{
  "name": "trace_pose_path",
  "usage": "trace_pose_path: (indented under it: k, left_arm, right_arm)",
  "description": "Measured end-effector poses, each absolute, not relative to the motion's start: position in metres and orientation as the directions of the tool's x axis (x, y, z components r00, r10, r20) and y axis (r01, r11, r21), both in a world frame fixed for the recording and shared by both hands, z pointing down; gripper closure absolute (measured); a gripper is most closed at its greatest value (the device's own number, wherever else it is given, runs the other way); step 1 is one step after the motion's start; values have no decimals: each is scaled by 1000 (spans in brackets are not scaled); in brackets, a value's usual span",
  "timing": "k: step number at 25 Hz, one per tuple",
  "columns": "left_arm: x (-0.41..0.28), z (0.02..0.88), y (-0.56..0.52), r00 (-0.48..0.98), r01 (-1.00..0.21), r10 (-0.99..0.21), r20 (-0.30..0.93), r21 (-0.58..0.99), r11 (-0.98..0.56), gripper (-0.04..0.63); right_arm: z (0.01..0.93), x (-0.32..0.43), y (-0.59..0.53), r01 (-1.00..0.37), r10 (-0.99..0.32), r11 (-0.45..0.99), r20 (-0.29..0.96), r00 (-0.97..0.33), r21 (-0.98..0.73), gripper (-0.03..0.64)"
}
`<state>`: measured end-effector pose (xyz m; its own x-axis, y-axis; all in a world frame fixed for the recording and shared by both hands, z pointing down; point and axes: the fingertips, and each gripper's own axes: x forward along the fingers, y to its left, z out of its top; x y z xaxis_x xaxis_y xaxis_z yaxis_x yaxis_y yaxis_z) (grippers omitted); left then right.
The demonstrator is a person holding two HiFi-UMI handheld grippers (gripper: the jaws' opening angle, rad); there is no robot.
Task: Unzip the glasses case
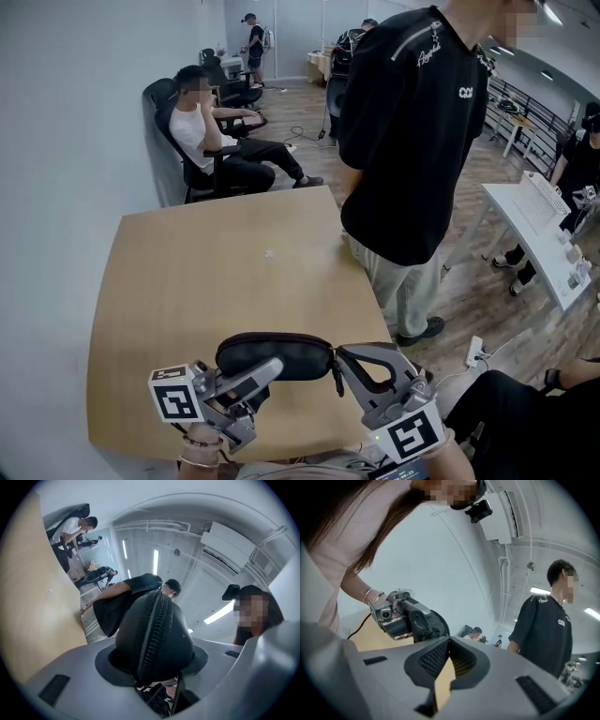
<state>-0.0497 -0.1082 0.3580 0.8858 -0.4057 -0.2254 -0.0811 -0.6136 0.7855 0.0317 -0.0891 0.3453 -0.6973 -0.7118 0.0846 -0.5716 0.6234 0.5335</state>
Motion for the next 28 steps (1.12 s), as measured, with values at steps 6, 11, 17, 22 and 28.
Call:
trace_pose_path:
  k: [6,11,17,22,28]
  left_arm:
    - [-49,356,-103,903,-93,-383,-196,780,-618,391]
    - [-48,359,-101,921,-87,-349,-173,783,-616,391]
    - [-49,364,-100,926,-93,-344,-156,788,-608,391]
    - [-48,366,-99,937,-110,-328,-123,786,-609,391]
    - [-45,371,-99,947,-158,-318,-57,775,-611,391]
  right_arm:
    - [346,31,-84,-552,-694,644,100,-713,530,601]
    - [347,28,-83,-530,-672,667,117,-731,524,601]
    - [350,24,-83,-524,-668,672,122,-734,523,601]
    - [352,24,-81,-506,-660,678,140,-738,533,601]
    - [357,24,-82,-491,-659,676,152,-737,550,601]
